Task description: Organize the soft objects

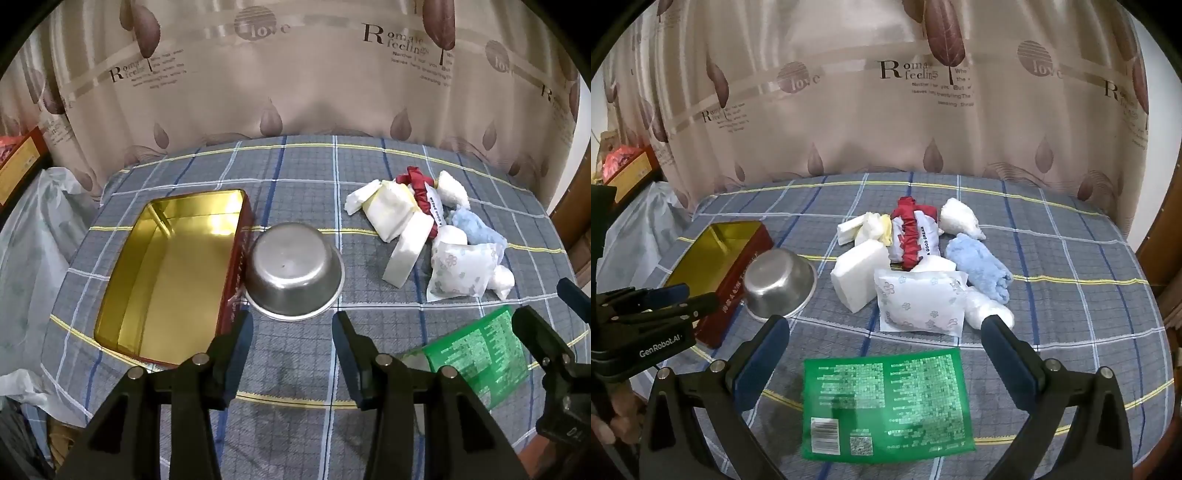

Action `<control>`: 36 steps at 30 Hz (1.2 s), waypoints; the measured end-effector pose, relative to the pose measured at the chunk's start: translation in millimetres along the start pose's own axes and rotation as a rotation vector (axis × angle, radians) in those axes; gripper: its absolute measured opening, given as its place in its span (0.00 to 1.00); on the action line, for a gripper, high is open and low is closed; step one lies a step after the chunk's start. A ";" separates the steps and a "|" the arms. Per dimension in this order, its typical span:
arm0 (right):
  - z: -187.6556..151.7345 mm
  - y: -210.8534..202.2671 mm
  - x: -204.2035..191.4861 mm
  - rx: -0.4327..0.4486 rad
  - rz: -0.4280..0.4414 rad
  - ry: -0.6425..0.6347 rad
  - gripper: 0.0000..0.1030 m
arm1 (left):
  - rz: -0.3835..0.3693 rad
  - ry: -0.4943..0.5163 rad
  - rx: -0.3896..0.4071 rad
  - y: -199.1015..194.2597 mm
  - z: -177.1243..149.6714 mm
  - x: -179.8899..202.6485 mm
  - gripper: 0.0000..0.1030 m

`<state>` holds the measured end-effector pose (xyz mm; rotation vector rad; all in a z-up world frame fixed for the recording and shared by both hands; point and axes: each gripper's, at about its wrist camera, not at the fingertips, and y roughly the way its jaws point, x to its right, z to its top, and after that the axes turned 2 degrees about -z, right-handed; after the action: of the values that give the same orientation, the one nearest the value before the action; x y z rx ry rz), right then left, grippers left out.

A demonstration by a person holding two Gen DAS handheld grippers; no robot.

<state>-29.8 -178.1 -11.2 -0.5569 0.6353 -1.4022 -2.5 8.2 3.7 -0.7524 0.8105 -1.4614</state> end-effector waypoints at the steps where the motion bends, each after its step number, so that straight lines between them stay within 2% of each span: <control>1: 0.0 0.6 0.1 -0.001 0.004 0.002 1.00 | 0.000 -0.003 -0.002 0.0 0.1 -0.8 0.44; 36: -1.1 -1.2 -0.9 -0.014 0.023 0.004 1.00 | 0.008 -0.002 -0.003 -3.6 -5.3 0.4 0.44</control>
<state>-31.4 -177.3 -11.0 -0.5565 0.6530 -1.3790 -8.9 8.1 3.8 -0.7520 0.8133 -1.4521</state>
